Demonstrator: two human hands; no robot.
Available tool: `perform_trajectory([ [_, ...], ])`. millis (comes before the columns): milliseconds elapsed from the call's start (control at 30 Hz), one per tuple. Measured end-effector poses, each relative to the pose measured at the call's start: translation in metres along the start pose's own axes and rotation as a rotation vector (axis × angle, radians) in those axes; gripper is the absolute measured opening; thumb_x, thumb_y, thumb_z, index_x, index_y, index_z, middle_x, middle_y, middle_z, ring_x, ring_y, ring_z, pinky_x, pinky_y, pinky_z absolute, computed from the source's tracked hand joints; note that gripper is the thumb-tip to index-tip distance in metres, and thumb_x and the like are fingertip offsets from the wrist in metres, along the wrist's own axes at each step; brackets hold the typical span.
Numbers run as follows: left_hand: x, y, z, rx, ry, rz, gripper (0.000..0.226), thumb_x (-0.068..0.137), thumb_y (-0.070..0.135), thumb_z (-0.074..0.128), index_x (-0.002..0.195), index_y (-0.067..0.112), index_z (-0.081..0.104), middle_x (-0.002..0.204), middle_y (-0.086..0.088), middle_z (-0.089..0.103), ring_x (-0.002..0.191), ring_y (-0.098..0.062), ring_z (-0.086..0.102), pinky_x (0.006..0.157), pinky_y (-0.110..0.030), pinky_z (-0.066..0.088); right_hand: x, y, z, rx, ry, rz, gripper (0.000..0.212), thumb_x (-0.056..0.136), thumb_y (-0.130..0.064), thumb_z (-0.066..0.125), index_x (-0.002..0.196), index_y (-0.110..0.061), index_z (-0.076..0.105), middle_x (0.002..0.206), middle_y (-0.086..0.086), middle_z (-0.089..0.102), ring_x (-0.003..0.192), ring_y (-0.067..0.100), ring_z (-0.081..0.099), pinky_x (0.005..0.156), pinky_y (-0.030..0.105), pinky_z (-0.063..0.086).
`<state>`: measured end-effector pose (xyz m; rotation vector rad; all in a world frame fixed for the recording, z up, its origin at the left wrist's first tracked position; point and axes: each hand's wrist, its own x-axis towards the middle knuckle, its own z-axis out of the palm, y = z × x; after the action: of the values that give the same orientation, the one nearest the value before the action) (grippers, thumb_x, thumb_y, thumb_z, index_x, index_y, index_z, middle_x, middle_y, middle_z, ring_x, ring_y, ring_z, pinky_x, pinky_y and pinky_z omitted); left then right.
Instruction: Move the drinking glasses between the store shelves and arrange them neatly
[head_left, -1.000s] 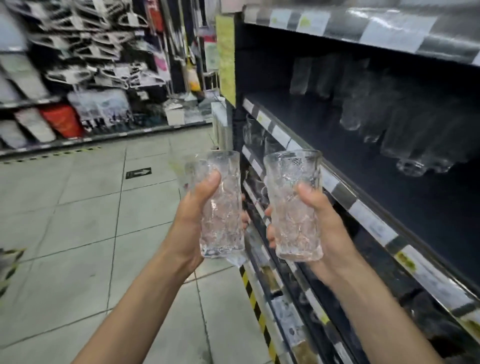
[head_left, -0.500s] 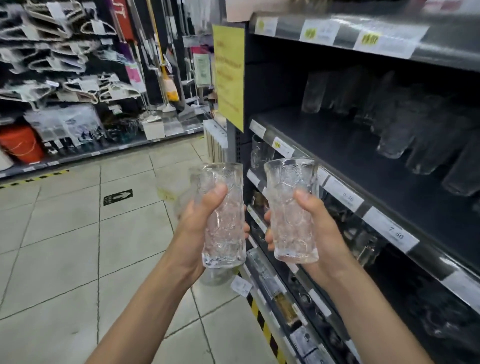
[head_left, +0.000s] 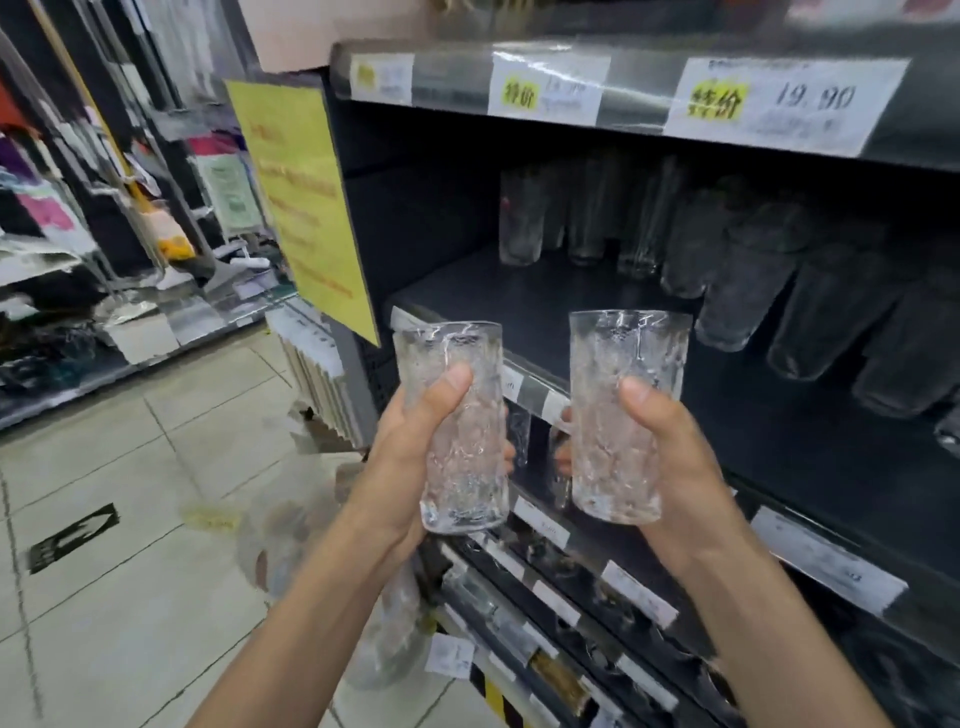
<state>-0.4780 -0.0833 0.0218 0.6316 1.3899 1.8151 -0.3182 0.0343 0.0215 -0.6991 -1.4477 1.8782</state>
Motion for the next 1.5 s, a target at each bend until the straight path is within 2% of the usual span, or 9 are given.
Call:
perform_trajectory([
  [100, 0.039, 0.009, 0.010, 0.059, -0.057, -0.021, 0.102, 0.058, 0.079, 0.075, 0.134, 0.014, 0.057, 0.123, -0.014, 0.068, 0.114, -0.036, 0.064, 0.101, -0.058, 0.047, 0.021, -0.006, -0.003, -0.001, 0.093, -0.054, 0.072, 0.072, -0.062, 0.068, 0.132, -0.023, 0.060, 0.124, -0.003, 0.070, 0.115, 0.014, 0.066, 0.096, 0.038, 0.049],
  [267, 0.100, 0.010, 0.028, 0.061, -0.202, -0.024, 0.100, 0.059, 0.086, 0.051, 0.134, 0.020, 0.055, 0.113, -0.011, 0.073, 0.097, -0.030, 0.073, 0.084, -0.047, 0.059, 0.040, -0.013, -0.014, -0.091, 0.329, -0.082, 0.048, 0.073, -0.061, 0.070, 0.114, -0.036, 0.063, 0.099, -0.028, 0.072, 0.099, -0.009, 0.065, 0.085, 0.026, 0.046],
  [367, 0.134, 0.005, 0.043, 0.131, -0.281, -0.032, 0.115, 0.049, 0.102, 0.045, 0.142, 0.034, 0.046, 0.143, -0.006, 0.056, 0.130, -0.030, 0.054, 0.107, -0.056, 0.043, 0.042, -0.021, -0.018, -0.111, 0.457, -0.107, 0.022, 0.077, -0.045, 0.062, 0.097, -0.039, 0.054, 0.078, -0.040, 0.066, 0.086, -0.019, 0.062, 0.075, 0.015, 0.041],
  [467, 0.161, 0.000, 0.058, 0.225, -0.400, 0.011, 0.117, 0.055, 0.100, 0.046, 0.148, 0.030, 0.038, 0.140, 0.001, 0.058, 0.129, -0.019, 0.054, 0.108, -0.049, 0.043, 0.047, -0.024, -0.024, -0.169, 0.520, -0.157, 0.041, 0.075, -0.043, 0.072, 0.113, -0.029, 0.061, 0.107, -0.017, 0.074, 0.102, 0.000, 0.068, 0.085, 0.021, 0.052],
  [567, 0.179, 0.006, 0.075, 0.311, -0.542, 0.150, 0.085, 0.077, 0.079, 0.052, 0.134, 0.016, 0.049, 0.092, 0.005, 0.071, 0.089, -0.011, 0.069, 0.078, -0.026, 0.054, 0.049, -0.023, -0.027, -0.235, 0.674, -0.186, 0.060, 0.071, -0.046, 0.084, 0.113, -0.010, 0.061, 0.112, 0.002, 0.072, 0.110, 0.014, 0.067, 0.099, 0.039, 0.051],
  [700, 0.212, 0.000, 0.097, 0.335, -0.714, 0.179, 0.036, 0.084, 0.041, 0.073, 0.116, 0.030, 0.059, 0.109, 0.011, 0.071, 0.103, 0.001, 0.067, 0.090, -0.021, 0.051, 0.056, -0.020, -0.033, -0.281, 0.789, -0.181, 0.033, 0.079, -0.025, 0.082, 0.103, -0.020, 0.061, 0.105, -0.007, 0.073, 0.099, 0.006, 0.069, 0.086, 0.027, 0.051],
  [967, 0.247, -0.024, 0.115, 0.335, -0.723, 0.129, 0.088, 0.056, 0.033, 0.093, 0.129, 0.007, 0.051, 0.116, -0.007, 0.071, 0.109, -0.018, 0.069, 0.099, -0.043, 0.053, 0.071, -0.009, -0.034, -0.337, 0.853, -0.171, 0.043, 0.079, -0.021, 0.083, 0.113, -0.027, 0.058, 0.104, -0.013, 0.073, 0.095, -0.003, 0.068, 0.085, 0.023, 0.051],
  [1267, 0.269, -0.027, 0.124, 0.397, -0.801, 0.300, 0.042, 0.080, 0.010, 0.081, 0.114, 0.018, 0.057, 0.112, -0.003, 0.070, 0.103, -0.010, 0.068, 0.093, -0.027, 0.053, 0.083, -0.012, -0.043, -0.464, 0.818, -0.075, 0.058, 0.074, -0.032, 0.085, 0.121, -0.033, 0.051, 0.111, -0.019, 0.066, 0.099, -0.005, 0.063, 0.086, 0.019, 0.049],
  [1500, 0.297, -0.043, 0.131, 0.538, -0.840, 0.383, 0.055, 0.090, 0.024, 0.071, 0.138, 0.015, 0.044, 0.126, 0.004, 0.059, 0.116, -0.009, 0.058, 0.100, -0.022, 0.046, 0.099, -0.005, -0.063, -0.556, 0.778, -0.012, 0.075, 0.071, -0.025, 0.088, 0.134, -0.024, 0.048, 0.117, -0.012, 0.065, 0.102, -0.004, 0.061, 0.077, 0.008, 0.044],
])
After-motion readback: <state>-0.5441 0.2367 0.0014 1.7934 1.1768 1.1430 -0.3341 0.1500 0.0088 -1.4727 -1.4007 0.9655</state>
